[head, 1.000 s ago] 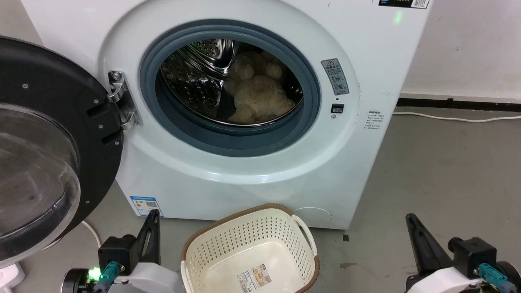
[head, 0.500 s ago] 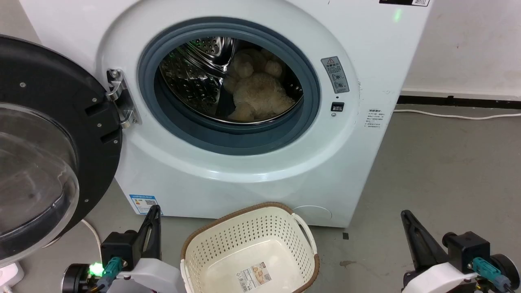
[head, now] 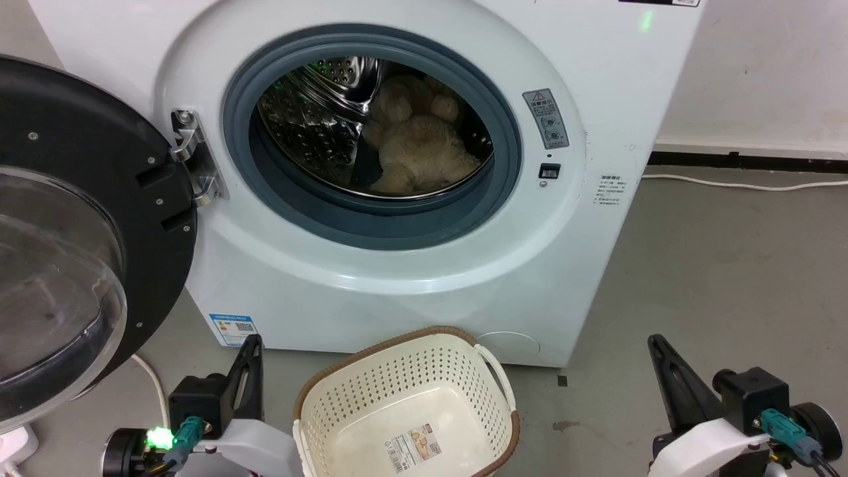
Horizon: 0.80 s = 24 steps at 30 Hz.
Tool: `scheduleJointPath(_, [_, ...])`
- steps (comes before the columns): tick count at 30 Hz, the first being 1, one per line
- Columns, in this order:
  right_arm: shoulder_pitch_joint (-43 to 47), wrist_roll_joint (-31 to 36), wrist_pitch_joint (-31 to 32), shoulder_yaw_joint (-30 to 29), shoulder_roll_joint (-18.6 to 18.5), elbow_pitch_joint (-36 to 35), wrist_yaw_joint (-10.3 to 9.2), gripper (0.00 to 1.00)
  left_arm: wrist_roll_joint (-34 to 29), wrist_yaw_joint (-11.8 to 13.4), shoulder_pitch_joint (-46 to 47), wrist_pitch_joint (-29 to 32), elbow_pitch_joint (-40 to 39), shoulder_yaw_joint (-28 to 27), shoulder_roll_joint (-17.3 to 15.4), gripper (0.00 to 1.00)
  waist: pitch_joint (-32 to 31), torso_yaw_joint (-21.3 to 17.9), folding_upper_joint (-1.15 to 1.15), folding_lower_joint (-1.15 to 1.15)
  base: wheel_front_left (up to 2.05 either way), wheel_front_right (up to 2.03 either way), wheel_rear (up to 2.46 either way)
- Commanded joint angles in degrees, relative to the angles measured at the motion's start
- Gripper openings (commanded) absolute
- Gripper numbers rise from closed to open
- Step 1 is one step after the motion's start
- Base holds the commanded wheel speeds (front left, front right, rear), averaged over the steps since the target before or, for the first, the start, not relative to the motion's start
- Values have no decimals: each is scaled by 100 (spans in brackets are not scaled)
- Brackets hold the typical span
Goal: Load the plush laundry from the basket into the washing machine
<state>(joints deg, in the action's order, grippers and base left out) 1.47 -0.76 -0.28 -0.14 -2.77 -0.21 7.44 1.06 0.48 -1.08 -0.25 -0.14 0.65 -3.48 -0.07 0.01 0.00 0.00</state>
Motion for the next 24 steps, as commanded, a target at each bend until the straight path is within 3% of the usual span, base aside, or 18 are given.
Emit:
scheduleJointPath(1, [-138, 68, 22, 12, -10, 20, 4, 0, -88, -39, 105, 21, 13, -55, 49, 0, 4, 0, 0, 0, 0, 0, 0])
scheduleJointPath(24, [-147, 76, 28, 14, -10, 21, 5, 0, -106, -48, 108, 25, 14, -65, 60, 0, 7, -1, 0, 0, 0, 0, 0])
